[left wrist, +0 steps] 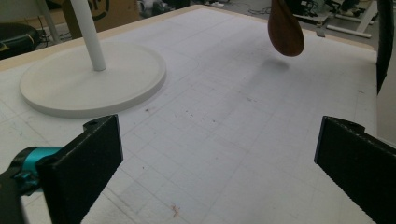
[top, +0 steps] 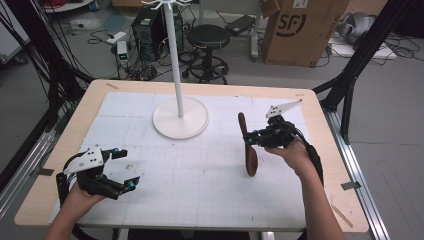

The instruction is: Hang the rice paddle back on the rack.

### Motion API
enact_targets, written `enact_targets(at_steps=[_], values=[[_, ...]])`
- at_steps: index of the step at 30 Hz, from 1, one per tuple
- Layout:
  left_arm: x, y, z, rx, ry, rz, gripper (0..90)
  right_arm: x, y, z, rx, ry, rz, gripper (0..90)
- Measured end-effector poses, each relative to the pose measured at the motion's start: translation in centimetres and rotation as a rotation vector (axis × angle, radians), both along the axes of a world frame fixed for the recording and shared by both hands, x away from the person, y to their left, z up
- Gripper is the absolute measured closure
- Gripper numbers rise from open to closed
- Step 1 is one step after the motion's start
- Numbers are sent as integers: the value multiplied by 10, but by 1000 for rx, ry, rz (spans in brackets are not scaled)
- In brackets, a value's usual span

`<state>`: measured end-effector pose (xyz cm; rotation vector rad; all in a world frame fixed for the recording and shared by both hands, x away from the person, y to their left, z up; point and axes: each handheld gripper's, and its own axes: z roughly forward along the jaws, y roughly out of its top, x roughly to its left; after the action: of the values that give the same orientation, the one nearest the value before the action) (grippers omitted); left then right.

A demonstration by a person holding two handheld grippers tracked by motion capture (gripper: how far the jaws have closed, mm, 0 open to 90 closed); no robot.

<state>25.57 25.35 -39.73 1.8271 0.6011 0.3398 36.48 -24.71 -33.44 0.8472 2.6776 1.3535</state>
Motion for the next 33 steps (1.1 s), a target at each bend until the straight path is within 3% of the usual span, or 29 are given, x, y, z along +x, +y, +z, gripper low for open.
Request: enact_targets(at_steps=[33], values=[[0,2,1,-16,2,-8,17,25,41,79,59,-96,43,782]])
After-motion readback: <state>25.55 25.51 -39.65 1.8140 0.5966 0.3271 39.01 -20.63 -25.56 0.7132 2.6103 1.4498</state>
